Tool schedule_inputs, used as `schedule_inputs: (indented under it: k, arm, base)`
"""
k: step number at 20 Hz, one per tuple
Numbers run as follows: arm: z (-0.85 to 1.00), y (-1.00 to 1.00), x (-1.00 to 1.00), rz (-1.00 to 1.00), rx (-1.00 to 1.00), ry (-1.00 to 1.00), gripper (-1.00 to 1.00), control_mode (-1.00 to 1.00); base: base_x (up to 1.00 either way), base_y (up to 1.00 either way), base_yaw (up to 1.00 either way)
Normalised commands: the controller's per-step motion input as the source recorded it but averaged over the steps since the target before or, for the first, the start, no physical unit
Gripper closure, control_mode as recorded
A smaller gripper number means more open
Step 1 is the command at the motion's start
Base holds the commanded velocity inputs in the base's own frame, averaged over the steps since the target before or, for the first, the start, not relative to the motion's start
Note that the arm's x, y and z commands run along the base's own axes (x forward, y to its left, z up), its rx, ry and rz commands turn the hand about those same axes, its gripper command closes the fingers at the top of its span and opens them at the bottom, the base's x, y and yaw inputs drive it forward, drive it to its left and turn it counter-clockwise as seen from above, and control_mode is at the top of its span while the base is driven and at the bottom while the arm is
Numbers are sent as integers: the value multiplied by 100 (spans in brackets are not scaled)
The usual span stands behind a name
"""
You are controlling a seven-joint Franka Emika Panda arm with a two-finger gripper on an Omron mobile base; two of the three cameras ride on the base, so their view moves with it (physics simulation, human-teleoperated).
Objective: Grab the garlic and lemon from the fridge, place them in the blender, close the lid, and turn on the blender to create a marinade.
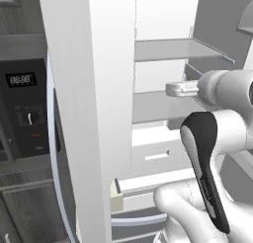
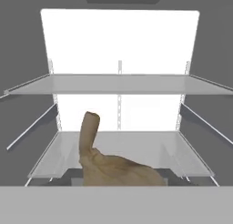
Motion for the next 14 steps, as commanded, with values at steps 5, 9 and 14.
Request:
schedule_inputs:
  k: [5,9,14]
  arm:
    - [-27,0,-100,0,0,11,100,-100]
    - [0,0,-85,0,0,26,100,-100]
    - [0,0,-64,0,0,31,100,-100]
  base:
    - [0,0,0]
    - [0,0,0]
    - [0,0,0]
